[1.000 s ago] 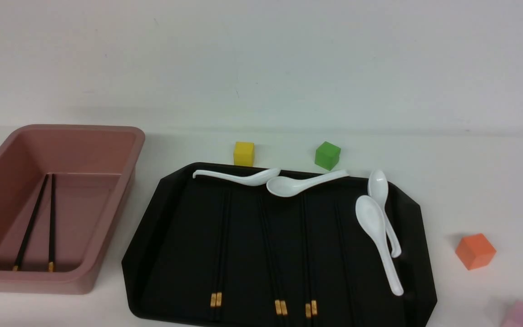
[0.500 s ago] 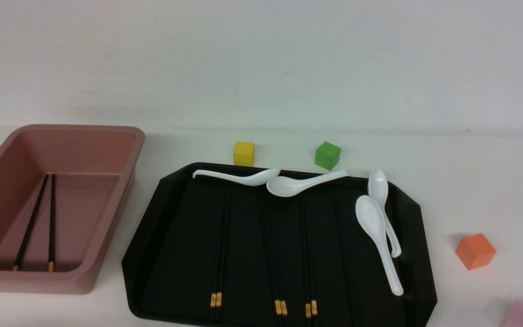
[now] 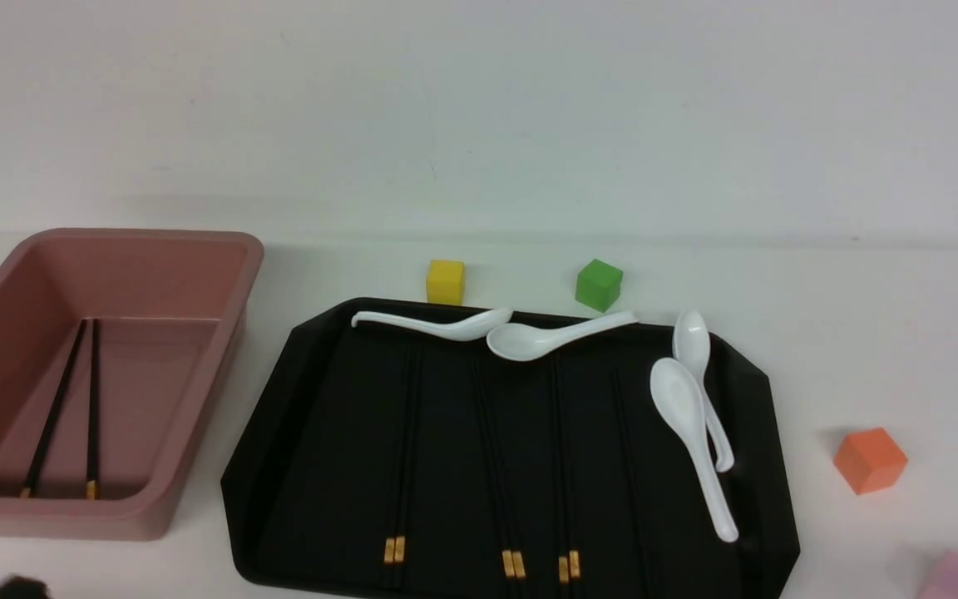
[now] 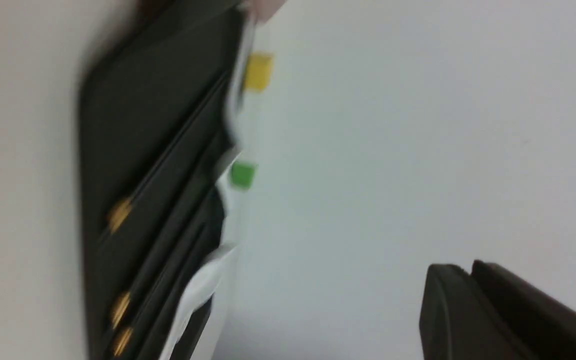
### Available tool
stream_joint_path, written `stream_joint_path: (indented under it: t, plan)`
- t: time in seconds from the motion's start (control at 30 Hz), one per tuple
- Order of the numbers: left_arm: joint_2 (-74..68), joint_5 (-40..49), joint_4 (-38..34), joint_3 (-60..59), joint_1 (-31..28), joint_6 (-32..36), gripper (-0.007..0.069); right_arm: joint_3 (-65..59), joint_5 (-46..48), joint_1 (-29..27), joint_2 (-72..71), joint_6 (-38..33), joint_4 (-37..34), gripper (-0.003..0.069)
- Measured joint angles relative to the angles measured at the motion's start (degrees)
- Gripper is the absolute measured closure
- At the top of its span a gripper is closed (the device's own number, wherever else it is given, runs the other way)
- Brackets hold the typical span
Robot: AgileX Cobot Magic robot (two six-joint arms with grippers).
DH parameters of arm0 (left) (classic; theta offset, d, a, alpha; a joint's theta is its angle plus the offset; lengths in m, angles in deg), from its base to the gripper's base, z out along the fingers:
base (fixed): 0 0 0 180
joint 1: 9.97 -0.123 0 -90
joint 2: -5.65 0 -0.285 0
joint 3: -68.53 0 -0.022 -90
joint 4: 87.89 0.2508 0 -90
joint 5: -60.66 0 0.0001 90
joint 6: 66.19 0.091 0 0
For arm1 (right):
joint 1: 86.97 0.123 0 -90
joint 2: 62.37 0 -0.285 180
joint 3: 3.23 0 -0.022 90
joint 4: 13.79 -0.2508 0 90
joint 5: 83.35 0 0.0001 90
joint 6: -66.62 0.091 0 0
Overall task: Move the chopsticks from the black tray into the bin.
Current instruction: Use the left arm to grab a pair of chopsticks
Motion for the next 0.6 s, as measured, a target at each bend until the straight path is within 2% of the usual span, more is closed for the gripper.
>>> stream_joint_path:
  t: [0.1, 0.2, 0.3, 0.43, 0.5, 0.6]
  plan:
    - [-0.9, -1.9, 1.6, 7.4, 0.0, 8.0, 0.0564, 0.0, 0.0, 0.0, 0.0, 0.0, 0.0, 0.0419]
    - [-8.2, 2.0, 5.2, 18.8, 0.0, 17.7, 0.0564, 0.0, 0.0, 0.0, 0.0, 0.0, 0.0, 0.0419]
    - [-21.2, 18.2, 13.0, 31.3, 0.0, 27.2, 0.0564, 0.0, 0.0, 0.0, 0.0, 0.0, 0.0, 0.0419]
    - [-43.2, 46.1, 24.0, 43.4, 0.0, 30.9, 0.0564, 0.0, 0.0, 0.0, 0.0, 0.0, 0.0, 0.0419]
    - [-53.4, 55.0, 27.5, 48.2, 0.0, 32.9, 0.0564, 0.0, 0.0, 0.0, 0.0, 0.0, 0.0, 0.0419]
    - [-62.8, 57.9, 27.6, 52.1, 0.0, 35.1, 0.0564, 0.0, 0.0, 0.0, 0.0, 0.0, 0.0, 0.0419]
